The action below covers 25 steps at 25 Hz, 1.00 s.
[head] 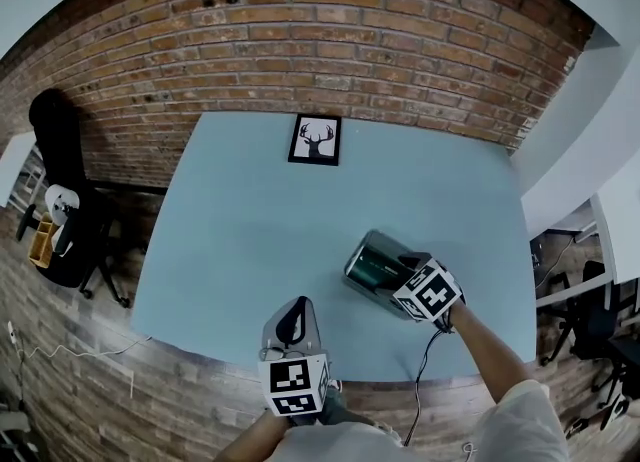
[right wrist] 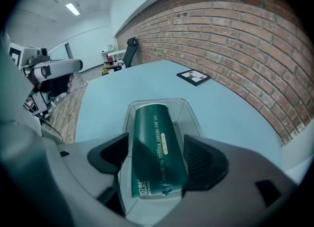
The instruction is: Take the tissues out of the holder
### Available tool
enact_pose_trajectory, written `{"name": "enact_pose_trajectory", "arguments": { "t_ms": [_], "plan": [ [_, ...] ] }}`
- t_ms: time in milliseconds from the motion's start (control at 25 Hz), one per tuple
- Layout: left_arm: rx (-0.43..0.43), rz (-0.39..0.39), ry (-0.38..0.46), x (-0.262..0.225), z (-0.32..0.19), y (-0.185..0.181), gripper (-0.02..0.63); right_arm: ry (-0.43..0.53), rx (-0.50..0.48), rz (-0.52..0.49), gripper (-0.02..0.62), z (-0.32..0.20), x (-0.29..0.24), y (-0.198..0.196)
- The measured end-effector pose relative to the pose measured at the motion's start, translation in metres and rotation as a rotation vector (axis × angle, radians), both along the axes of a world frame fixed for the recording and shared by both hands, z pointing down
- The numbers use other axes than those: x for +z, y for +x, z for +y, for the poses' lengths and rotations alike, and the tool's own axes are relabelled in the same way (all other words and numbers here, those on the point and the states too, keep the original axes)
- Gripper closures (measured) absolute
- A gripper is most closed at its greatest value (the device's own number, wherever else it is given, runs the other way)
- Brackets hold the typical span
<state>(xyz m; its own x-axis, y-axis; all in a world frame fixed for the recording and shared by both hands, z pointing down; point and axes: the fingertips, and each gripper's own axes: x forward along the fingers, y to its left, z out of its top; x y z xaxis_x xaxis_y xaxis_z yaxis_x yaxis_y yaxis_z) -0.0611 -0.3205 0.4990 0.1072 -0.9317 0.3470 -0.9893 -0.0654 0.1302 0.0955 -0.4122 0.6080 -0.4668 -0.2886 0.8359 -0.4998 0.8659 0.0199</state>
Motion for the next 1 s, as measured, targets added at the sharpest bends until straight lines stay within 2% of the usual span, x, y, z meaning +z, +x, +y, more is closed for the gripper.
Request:
{"name": "enact_pose_trajectory", "arguments": {
  "t_ms": [400, 1000],
  "plan": [
    [-0.068, 0.002, -0.019, 0.008, 0.004, -0.014, 0.598, -0.026, -0.089, 0.068, 0.255, -0.002, 0.014, -0.001],
    [-0.105, 0.0, -0.045, 0.016, 0.011, -0.019, 0.598, -0.106, -0.109, 0.031, 0.255, -0.003, 0.026, -0.007]
  ]
}}
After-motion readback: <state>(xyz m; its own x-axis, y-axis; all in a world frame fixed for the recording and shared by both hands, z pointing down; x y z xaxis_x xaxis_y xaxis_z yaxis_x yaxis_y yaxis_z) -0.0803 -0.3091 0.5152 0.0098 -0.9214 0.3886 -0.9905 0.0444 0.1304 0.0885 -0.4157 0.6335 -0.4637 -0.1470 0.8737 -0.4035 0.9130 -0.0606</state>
